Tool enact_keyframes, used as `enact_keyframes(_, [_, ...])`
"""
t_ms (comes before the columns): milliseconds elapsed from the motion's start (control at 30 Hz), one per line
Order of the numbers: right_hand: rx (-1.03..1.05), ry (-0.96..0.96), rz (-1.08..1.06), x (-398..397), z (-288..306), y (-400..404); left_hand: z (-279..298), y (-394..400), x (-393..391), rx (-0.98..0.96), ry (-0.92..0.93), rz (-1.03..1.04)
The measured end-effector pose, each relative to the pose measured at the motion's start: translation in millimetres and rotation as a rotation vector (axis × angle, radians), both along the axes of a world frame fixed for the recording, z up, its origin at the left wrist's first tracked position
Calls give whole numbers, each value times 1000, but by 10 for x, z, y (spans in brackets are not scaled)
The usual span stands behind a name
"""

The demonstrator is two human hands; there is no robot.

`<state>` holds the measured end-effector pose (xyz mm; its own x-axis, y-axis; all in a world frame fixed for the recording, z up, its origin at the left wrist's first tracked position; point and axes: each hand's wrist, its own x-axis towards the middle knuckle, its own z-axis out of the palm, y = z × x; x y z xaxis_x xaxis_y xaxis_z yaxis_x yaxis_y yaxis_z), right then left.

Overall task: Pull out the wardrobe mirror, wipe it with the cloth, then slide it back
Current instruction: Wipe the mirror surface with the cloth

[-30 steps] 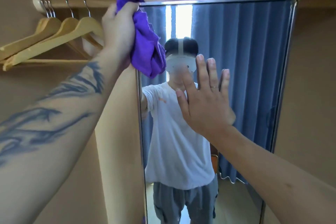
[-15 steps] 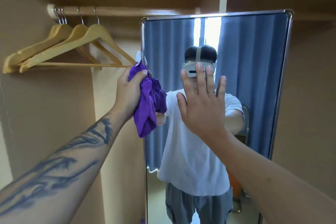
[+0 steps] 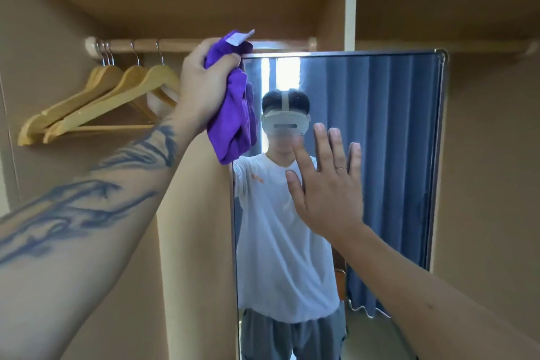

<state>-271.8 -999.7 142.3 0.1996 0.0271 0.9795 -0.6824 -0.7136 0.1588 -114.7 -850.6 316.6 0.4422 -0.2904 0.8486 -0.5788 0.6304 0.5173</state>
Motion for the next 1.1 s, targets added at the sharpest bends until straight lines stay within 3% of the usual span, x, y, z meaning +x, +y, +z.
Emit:
enact_keyframes(167, [32, 21, 1, -9, -1, -9, -454, -44, -34, -108, 171, -23])
enact_keyframes(333, [52, 39, -7, -12, -2, -7, -1051, -80, -47, -54, 329, -122])
enact_keyframes(467, [52, 36, -11, -12, 7, -2, -1284, -49, -78, -2, 324, -86])
enact_keyframes(700, [13, 20, -4, -6, -13, -35, -313, 3, -136, -77, 194, 23])
enact_keyframes(800, [21, 15, 3, -13, -1, -16, -231, -10, -180, -103, 201, 33])
enact_keyframes(1100, [74, 38, -12, -40, 15, 64, -1639, -50, -145, -22, 399, -148])
